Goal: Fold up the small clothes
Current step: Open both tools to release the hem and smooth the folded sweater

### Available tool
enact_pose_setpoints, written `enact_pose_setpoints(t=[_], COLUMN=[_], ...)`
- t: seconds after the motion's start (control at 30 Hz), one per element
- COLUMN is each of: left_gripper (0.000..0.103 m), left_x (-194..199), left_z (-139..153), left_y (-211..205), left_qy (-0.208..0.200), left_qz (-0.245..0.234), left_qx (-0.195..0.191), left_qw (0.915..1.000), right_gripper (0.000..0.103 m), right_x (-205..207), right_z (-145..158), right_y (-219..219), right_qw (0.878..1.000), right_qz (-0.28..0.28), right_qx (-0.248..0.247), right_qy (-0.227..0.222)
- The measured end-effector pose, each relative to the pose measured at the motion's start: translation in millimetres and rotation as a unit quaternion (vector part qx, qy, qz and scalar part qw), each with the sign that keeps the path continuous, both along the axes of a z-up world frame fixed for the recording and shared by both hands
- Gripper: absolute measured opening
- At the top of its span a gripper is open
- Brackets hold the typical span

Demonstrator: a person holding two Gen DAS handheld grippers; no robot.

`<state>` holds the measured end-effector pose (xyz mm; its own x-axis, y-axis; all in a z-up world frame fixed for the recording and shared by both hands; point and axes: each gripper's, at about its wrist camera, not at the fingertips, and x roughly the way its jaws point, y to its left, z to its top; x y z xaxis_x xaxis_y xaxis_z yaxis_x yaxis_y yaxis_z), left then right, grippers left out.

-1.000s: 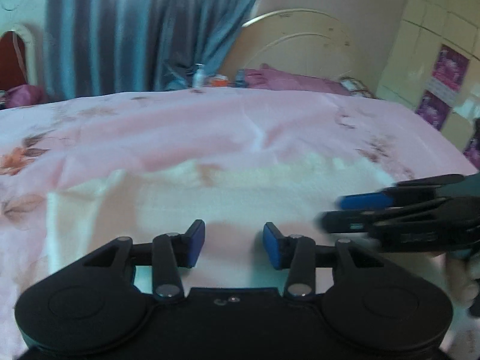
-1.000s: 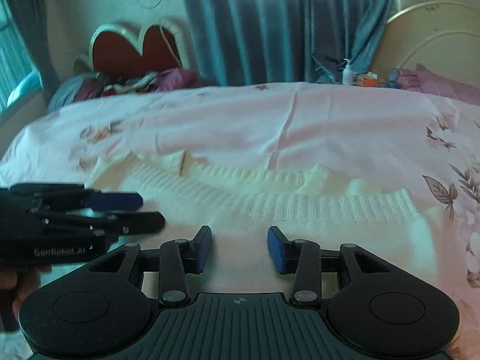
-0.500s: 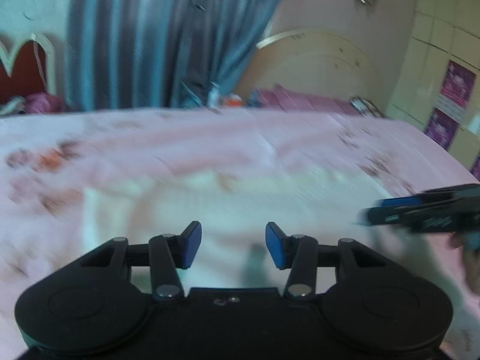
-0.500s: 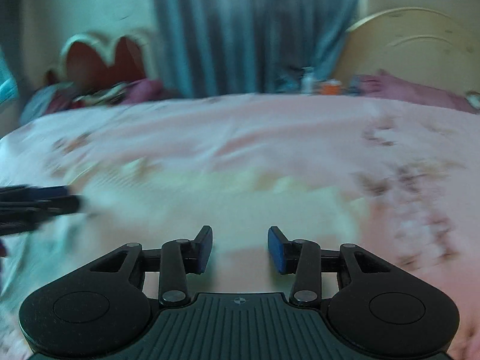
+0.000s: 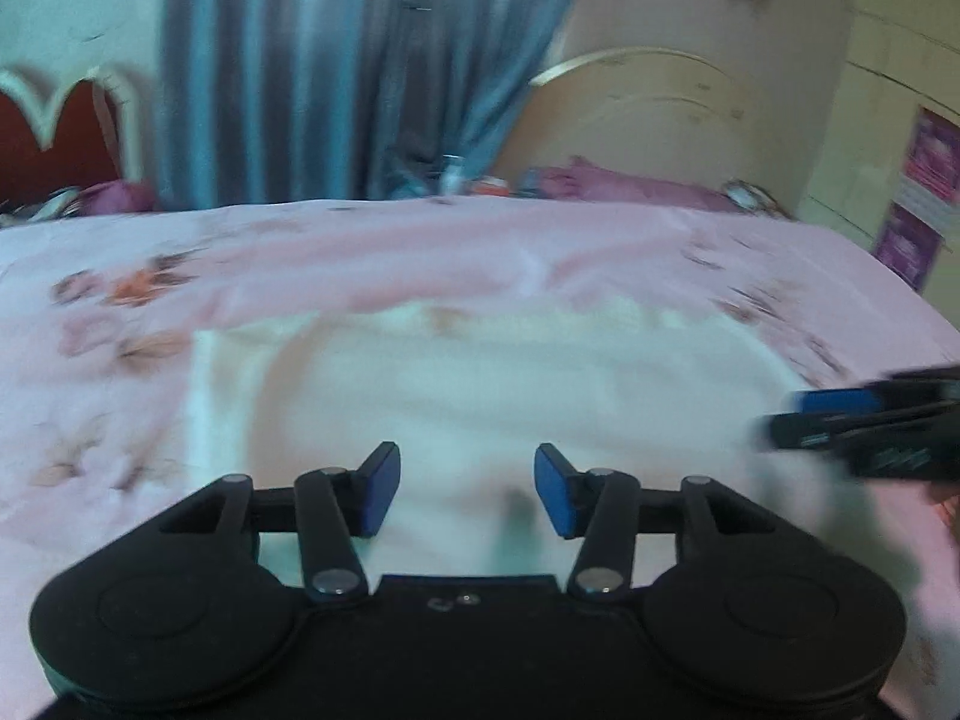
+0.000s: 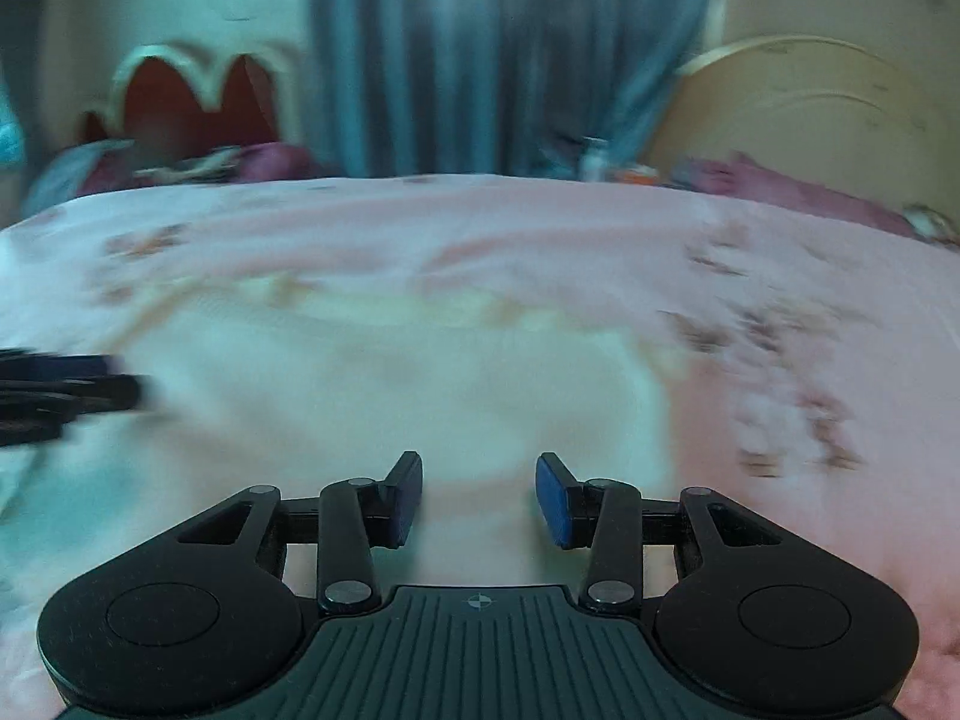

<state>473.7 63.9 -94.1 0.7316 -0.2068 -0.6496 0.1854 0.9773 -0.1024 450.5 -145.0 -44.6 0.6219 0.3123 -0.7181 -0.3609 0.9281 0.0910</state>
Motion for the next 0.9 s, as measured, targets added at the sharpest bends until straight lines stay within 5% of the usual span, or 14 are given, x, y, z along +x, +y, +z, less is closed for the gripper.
enact_pose_setpoints(t=[0.17, 0.3, 0.6, 0.9], left_gripper=[0.048, 0.048, 0.048, 0.048], left_x=[-5.1, -31.0, -78.3, -116.3], left_z=[-21.7, -3.8, -20.0, -17.6], left_y=[-28.5, -22.5, -16.0, 25.9], left_qy=[0.037, 0.006, 0.038, 0.036], left_qz=[-0.023, -0.027, 0.006, 0.059], left_qx=[0.045, 0.028, 0.018, 0.023], left_qw=[0.9981, 0.9992, 0.9991, 0.9973], right_gripper=[0.042, 0.042, 0.042, 0.042], right_x=[-8.3, -31.0, -93.6, -120.8], right_z=[-21.0, -4.6, -16.1, -14.3], right_y=[26.0, 23.2, 32.6, -35.9], right_qw=[0.999, 0.999, 0.998, 0.997], right_qz=[0.018, 0.026, 0.039, -0.042], right_qx=[-0.041, -0.029, -0.021, -0.036], right_qy=[0.026, 0.022, 0.042, 0.055])
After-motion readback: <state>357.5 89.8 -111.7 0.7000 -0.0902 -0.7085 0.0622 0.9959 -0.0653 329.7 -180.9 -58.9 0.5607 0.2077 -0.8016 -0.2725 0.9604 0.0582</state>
